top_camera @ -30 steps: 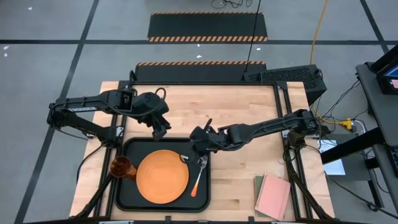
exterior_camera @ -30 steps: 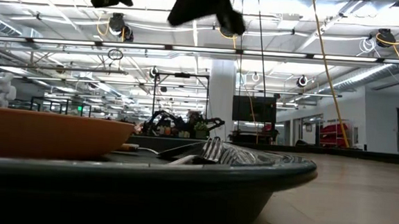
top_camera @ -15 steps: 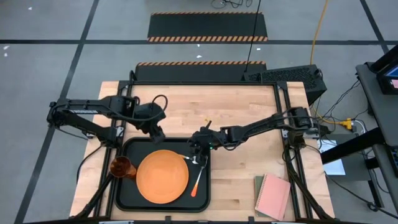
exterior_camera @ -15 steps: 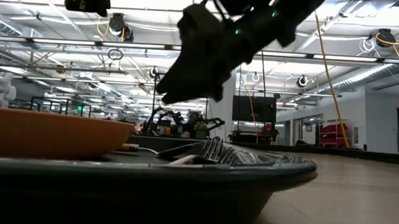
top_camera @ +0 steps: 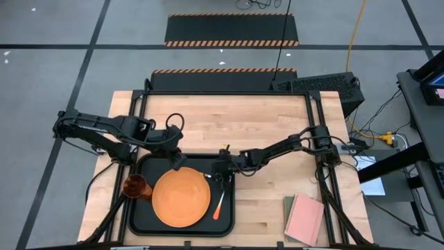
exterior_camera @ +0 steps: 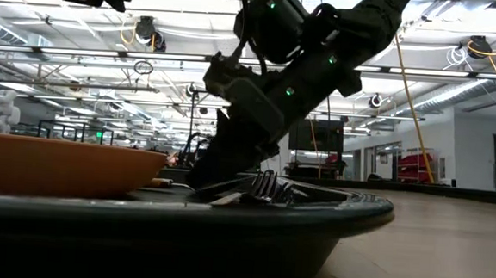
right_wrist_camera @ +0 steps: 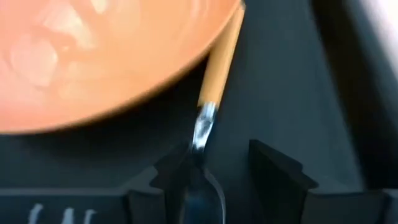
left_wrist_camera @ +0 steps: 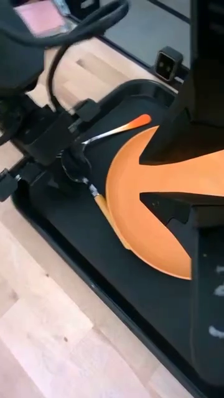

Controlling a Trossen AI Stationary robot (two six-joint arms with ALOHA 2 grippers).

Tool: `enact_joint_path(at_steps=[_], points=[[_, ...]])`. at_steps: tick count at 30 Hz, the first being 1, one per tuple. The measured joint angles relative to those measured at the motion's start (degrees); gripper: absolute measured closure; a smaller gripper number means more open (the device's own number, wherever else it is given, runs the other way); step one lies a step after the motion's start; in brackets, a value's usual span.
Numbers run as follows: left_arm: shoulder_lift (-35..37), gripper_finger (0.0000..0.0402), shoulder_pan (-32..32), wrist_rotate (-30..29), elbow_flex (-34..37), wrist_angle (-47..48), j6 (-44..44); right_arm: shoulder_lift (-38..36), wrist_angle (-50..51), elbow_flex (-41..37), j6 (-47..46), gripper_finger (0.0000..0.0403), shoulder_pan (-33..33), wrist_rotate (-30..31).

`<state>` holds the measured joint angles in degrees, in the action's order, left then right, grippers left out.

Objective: Pick and place plate/cup/fork/spoon on tray
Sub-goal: Put the orange fork on the black tray to the right of the orange fork

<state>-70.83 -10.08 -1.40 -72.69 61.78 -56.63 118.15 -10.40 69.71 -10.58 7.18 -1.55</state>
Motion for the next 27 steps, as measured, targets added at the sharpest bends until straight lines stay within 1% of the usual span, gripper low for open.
enact_joint_path(at_steps=[3, 7, 13, 18, 23, 27], points=[[0.0, 0.0320, -0.2, -1.4, 0.0, -0.7, -0.9, 0.0, -2.1, 0.0, 1.5, 0.0251, 0.0, 1.4], [0.0, 0.0320, -0.1, -2.6, 0.0, -2.0, -0.9, 0.0, -2.7, 0.0, 1.3, 0.0252, 0.1, 1.4], [0.0, 0.0320, -0.1, -3.7, 0.0, -1.9, 0.1, 0.0, -3.9, 0.0, 0.6, 0.0252, 2.4, 1.6], [0.0, 0.0321, -0.1, -4.2, 0.0, -1.9, 1.0, 3.3, -5.7, 0.4, -0.5, 0.0253, 4.2, 2.1], [0.0, 0.0321, -0.1, -4.1, 0.0, -1.8, 0.6, 4.4, -6.3, 0.8, -2.2, 0.0266, 4.6, 6.0], [0.0, 0.0321, -0.1, -3.6, 0.0, -1.6, 0.5, 3.6, -5.2, 0.7, -2.0, 0.0279, 4.4, 7.6]])
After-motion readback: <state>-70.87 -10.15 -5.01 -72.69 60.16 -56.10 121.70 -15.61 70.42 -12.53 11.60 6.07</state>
